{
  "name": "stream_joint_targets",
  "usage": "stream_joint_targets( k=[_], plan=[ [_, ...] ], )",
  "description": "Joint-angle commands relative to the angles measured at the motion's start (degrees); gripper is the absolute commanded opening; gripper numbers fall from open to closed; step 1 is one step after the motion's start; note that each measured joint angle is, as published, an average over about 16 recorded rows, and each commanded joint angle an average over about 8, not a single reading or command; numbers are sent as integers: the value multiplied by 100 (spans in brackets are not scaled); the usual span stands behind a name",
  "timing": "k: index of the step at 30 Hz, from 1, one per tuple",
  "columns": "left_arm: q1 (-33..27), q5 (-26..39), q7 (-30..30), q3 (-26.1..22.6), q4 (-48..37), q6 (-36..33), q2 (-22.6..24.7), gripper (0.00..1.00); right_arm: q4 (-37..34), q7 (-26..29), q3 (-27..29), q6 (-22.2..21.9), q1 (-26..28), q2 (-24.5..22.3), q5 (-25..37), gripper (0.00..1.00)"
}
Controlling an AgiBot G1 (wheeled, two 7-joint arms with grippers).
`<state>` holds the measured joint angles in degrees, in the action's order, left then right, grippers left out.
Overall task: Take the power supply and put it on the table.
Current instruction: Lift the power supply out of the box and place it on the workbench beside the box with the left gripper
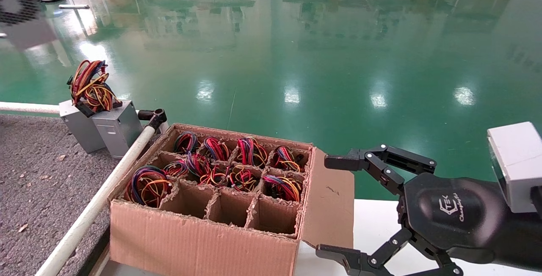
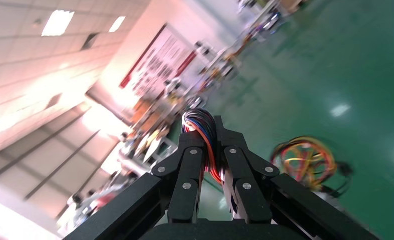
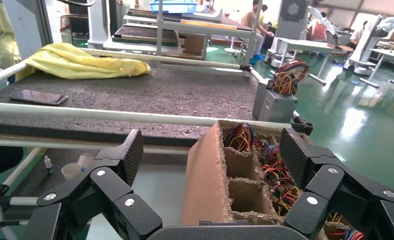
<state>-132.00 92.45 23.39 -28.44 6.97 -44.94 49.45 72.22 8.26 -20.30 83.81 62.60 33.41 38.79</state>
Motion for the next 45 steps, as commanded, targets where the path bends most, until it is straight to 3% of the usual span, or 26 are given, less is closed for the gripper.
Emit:
stream_joint_targets(
  k=[1, 11, 22, 45],
  plan=[
    [-72, 22, 129, 2, -171, 232, 6, 0, 0, 0, 0, 0, 0, 0, 0, 100],
    [-180, 205, 544, -108, -550, 533, -348, 0, 0, 0, -1, 0, 0, 0, 0, 100],
    [98, 264, 603, -147, -807, 545, -666, 0, 0, -1, -1, 0, 0, 0, -1, 100],
    [1009, 408, 522, -241, -945, 686, -660, 0, -1, -1, -2, -2, 0, -1, -2, 100]
  ],
)
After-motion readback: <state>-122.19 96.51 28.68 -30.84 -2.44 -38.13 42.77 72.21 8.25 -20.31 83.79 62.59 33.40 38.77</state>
